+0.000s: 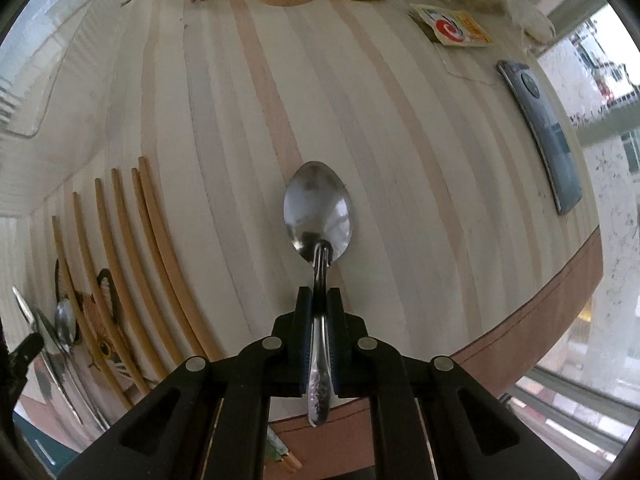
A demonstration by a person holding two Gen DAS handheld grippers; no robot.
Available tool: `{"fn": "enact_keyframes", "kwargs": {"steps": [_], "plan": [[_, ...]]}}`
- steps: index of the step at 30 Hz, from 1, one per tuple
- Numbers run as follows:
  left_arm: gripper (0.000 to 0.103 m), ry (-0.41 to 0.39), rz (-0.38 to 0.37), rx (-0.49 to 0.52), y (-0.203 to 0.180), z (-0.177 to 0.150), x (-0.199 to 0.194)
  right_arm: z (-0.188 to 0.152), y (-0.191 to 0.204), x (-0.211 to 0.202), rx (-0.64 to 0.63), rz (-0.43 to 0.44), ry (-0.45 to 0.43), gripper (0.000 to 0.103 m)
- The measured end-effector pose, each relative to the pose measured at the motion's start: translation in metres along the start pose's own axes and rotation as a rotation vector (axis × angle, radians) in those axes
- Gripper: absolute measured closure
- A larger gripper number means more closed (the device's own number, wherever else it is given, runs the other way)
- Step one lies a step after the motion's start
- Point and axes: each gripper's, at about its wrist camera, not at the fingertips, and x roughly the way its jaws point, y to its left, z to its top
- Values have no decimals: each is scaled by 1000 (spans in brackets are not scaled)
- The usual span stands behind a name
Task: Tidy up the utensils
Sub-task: 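Carry both spoons into the clear plastic tray and open both tools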
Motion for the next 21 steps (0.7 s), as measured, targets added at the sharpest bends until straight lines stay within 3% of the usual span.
{"fn": "enact_keyframes", "kwargs": {"steps": [5,13,21], "plan": [[99,-22,46,-26,-4,-3,-3,9,15,-3,-33,-19,-20,97],[99,-73,88,-106,-3,-10,-26,7,0,-29,-30,74,-71,101],[99,-181,82,-145,-7,-17,-84,11,-10,-64,-44,165,-114,101]]}}
